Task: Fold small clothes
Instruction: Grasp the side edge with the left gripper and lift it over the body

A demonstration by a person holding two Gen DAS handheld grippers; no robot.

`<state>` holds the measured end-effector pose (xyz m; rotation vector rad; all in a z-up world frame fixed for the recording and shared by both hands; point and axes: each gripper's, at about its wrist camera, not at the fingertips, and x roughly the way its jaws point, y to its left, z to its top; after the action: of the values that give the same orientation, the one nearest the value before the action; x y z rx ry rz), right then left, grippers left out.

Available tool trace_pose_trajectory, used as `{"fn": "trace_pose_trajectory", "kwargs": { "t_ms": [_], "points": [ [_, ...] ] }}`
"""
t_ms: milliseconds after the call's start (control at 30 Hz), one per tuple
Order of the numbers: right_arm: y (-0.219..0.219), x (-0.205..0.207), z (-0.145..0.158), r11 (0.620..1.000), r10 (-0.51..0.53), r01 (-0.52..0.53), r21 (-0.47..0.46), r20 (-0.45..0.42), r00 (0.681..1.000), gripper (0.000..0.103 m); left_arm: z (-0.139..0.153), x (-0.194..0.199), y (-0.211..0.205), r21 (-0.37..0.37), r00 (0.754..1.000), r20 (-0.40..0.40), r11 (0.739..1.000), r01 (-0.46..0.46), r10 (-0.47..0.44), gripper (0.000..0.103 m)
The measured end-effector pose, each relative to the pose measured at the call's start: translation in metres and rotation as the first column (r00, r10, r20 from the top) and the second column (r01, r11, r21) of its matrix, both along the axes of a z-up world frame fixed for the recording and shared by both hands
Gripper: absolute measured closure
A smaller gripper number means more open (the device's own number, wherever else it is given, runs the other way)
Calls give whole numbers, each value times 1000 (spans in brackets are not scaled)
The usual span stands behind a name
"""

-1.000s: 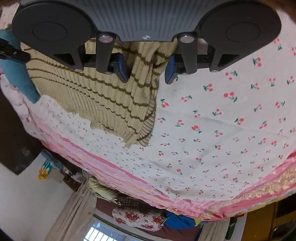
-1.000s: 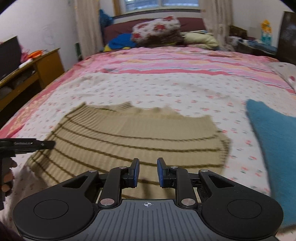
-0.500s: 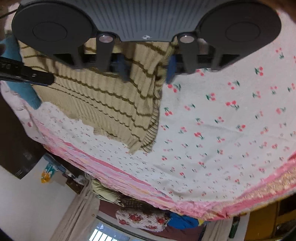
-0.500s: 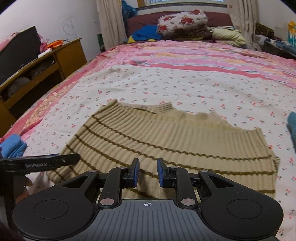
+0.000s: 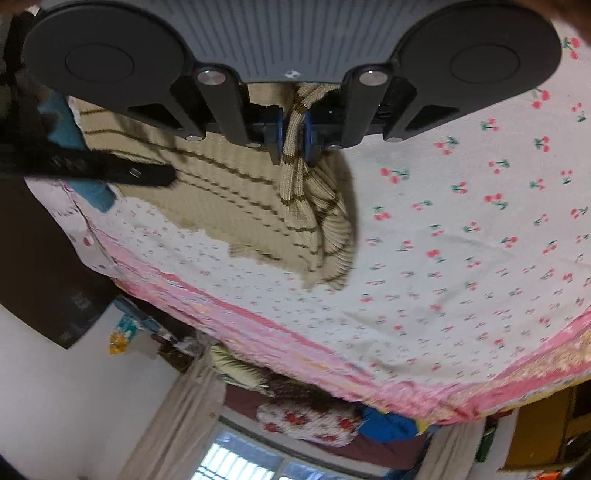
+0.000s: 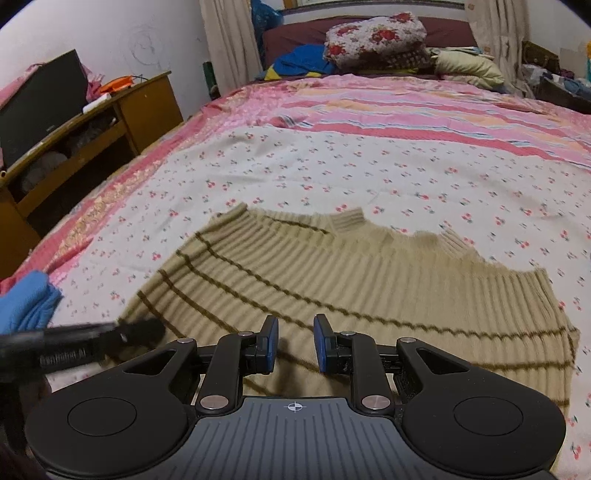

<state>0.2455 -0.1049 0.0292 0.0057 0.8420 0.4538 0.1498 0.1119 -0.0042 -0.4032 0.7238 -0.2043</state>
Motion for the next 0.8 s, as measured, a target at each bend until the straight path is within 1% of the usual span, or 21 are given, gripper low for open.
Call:
{"fn": "trace_pose_trajectory", "kwargs": {
  "t_ms": [67,233,300,400,467,600,667,733,800],
  "points": [
    [6,2,1,1000,11,-11,-6,1,1000,79,2,-2,-7,7,1000,16,1000,26,-26,87],
    [11,3,2,1000,23,-23,-8,0,1000,79,8,-5,-15,6,998,39,998,56,-56,88],
    [6,5,3,1000,11,-11,23,-17,1000,79,11,-6,-20,13,996,49,997,73,-73,88],
    [-2,8,8,996,4,-1,90,-39,999,78,14,-9,-35,50,992,59,993,109,-112,88],
    [-3,9,13,993,15,-10,119,-38,999,71,14,-11,-46,71,988,60,988,140,-144,88],
    [-6,9,17,984,36,-27,176,-49,998,64,14,-17,-72,143,974,57,967,209,-219,88],
    [-6,11,16,981,37,-25,193,-56,998,57,13,-18,-81,160,969,51,960,231,-242,88],
    [-5,15,12,982,30,-17,190,-65,997,55,13,-18,-87,167,966,43,955,245,-255,88],
    [-5,18,8,980,27,-8,199,-91,996,55,12,-19,-92,175,965,36,953,249,-259,88]
  ]
}}
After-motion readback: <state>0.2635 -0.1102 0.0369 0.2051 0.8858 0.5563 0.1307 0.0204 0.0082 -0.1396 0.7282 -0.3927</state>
